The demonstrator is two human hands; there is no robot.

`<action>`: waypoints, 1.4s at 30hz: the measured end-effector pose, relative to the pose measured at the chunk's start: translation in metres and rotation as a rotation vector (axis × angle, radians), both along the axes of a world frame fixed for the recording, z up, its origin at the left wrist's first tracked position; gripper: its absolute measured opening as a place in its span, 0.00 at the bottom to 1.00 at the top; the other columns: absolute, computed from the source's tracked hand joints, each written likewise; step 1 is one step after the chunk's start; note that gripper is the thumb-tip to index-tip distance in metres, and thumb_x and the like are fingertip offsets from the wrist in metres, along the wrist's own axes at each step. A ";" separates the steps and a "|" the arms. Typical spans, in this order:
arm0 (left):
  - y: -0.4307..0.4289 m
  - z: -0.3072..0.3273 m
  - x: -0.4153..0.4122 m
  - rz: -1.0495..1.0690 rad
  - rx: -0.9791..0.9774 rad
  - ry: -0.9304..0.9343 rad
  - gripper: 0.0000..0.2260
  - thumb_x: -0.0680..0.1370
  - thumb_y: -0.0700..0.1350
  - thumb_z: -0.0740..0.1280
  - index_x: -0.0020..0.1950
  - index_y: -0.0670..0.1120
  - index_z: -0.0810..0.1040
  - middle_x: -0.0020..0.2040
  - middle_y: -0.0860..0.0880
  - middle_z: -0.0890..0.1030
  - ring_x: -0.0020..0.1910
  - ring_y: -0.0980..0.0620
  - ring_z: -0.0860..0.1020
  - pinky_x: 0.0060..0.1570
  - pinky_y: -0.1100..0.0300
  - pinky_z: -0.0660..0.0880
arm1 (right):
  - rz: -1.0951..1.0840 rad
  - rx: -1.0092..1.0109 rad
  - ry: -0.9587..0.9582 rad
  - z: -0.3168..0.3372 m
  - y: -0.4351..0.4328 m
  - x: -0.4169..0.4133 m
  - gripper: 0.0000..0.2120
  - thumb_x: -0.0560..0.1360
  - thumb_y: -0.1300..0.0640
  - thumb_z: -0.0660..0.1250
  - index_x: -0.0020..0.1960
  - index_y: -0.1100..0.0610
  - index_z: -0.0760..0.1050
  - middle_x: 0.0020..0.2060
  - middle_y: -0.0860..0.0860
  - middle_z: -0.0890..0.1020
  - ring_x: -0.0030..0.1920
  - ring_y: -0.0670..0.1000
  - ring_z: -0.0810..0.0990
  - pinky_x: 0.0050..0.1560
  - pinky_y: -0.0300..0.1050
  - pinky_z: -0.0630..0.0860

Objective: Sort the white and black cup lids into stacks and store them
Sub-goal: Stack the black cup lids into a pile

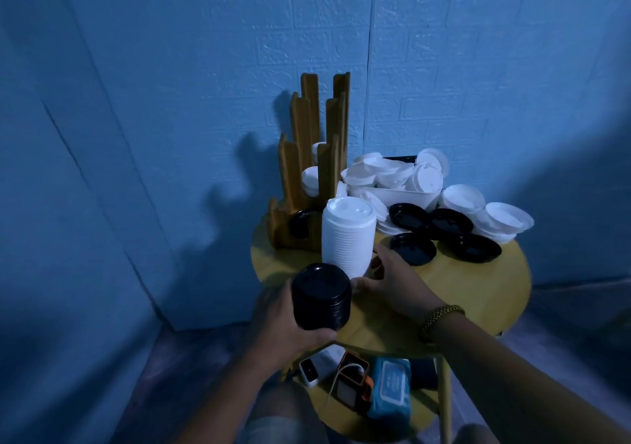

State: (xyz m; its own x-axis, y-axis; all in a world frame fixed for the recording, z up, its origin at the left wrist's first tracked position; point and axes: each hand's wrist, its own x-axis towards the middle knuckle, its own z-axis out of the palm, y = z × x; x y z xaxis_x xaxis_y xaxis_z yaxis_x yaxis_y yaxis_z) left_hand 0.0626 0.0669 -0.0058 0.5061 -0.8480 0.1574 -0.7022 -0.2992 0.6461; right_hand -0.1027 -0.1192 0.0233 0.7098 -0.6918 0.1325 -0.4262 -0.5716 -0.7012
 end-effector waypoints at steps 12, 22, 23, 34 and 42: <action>-0.030 0.005 -0.068 -0.112 0.068 -0.122 0.50 0.61 0.74 0.72 0.78 0.57 0.59 0.73 0.55 0.68 0.73 0.52 0.60 0.70 0.52 0.64 | 0.008 0.193 -0.146 -0.004 0.018 -0.086 0.22 0.78 0.51 0.61 0.72 0.43 0.67 0.61 0.39 0.78 0.60 0.36 0.75 0.63 0.39 0.72; -0.089 0.021 -0.118 -0.233 0.088 -0.116 0.46 0.65 0.65 0.77 0.76 0.50 0.61 0.70 0.49 0.72 0.70 0.49 0.67 0.66 0.53 0.69 | -0.063 0.153 -0.184 -0.005 0.014 -0.126 0.37 0.67 0.53 0.81 0.67 0.38 0.63 0.59 0.30 0.74 0.59 0.28 0.72 0.55 0.24 0.69; -0.092 0.022 -0.118 -0.246 0.099 -0.108 0.48 0.66 0.64 0.77 0.78 0.50 0.58 0.72 0.49 0.70 0.72 0.49 0.66 0.68 0.52 0.68 | -0.078 0.126 -0.197 -0.005 0.011 -0.127 0.37 0.67 0.54 0.81 0.68 0.40 0.63 0.60 0.32 0.74 0.60 0.29 0.72 0.55 0.25 0.69; -0.101 0.032 -0.090 -0.460 0.107 -0.854 0.33 0.82 0.61 0.57 0.81 0.45 0.59 0.84 0.45 0.52 0.83 0.48 0.43 0.79 0.50 0.38 | -0.144 0.098 -0.211 -0.016 -0.015 -0.134 0.42 0.67 0.51 0.80 0.74 0.44 0.62 0.64 0.38 0.73 0.60 0.29 0.73 0.56 0.26 0.71; -0.099 0.035 -0.077 -0.437 0.417 -1.202 0.34 0.84 0.65 0.43 0.76 0.41 0.70 0.80 0.39 0.63 0.82 0.42 0.43 0.75 0.47 0.29 | -0.127 0.099 -0.175 -0.015 -0.015 -0.119 0.42 0.67 0.48 0.80 0.72 0.38 0.58 0.61 0.33 0.72 0.57 0.28 0.73 0.51 0.23 0.70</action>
